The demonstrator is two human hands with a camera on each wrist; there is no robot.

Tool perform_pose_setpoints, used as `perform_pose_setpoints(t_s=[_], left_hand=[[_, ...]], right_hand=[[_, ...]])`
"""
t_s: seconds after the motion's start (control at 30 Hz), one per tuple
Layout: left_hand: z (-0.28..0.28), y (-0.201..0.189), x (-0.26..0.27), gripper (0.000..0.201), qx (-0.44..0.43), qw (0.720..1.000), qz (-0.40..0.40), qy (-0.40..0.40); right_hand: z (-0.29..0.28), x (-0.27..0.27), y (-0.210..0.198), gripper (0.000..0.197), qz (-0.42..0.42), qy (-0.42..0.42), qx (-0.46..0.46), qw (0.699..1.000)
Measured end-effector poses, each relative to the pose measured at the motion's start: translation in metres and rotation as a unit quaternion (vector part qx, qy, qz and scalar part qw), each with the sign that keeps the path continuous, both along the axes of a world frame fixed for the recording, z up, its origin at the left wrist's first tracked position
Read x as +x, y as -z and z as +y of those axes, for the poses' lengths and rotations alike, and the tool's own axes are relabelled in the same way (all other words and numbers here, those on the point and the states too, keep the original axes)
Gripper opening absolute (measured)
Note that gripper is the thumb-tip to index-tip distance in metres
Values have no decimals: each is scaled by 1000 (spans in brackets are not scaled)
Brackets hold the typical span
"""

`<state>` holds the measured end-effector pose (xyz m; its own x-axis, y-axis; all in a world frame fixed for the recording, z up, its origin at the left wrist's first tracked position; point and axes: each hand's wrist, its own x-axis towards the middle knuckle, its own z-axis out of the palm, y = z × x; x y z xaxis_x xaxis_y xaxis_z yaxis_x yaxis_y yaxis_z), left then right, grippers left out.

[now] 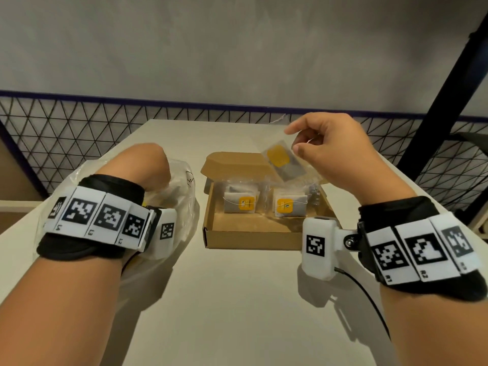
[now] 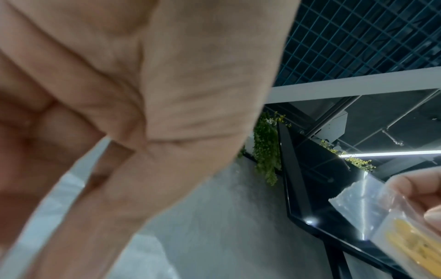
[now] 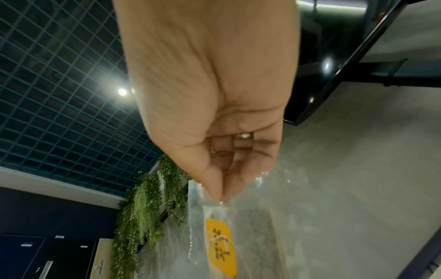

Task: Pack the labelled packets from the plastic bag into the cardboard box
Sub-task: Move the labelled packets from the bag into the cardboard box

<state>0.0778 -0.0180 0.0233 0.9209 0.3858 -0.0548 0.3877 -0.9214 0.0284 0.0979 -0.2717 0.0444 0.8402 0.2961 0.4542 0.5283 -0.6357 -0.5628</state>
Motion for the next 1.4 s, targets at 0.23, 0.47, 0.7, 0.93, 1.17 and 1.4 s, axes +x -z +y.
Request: perform_pose_setpoints(t_s=[0.23,0.47,0.7,0.93,1.17,1.4], left_hand=[[-6,-23,-17,17,-186,963,-188,55],[-28,-26,-23,33,-337,902,-226,145],[-58,-18,-19,37,-394,861,-250,202],[-75,-16,-19,42,-536,766,-288,208],[-78,-9,-14,45,-453,816,-303,193],[-82,-7,-18,13,-315,877,-261,253]], right_hand=[[-1,5,4,29,10,13,1,1000],[0,4,6,44,7,4,2,1000],[2,4,3,23,48,8,-22,999],[1,-2,4,16,107,-27,15,994],[-1,1,3,21,94,-29,-11,995],[4,-2,4,4,76,-53,-114,989]])
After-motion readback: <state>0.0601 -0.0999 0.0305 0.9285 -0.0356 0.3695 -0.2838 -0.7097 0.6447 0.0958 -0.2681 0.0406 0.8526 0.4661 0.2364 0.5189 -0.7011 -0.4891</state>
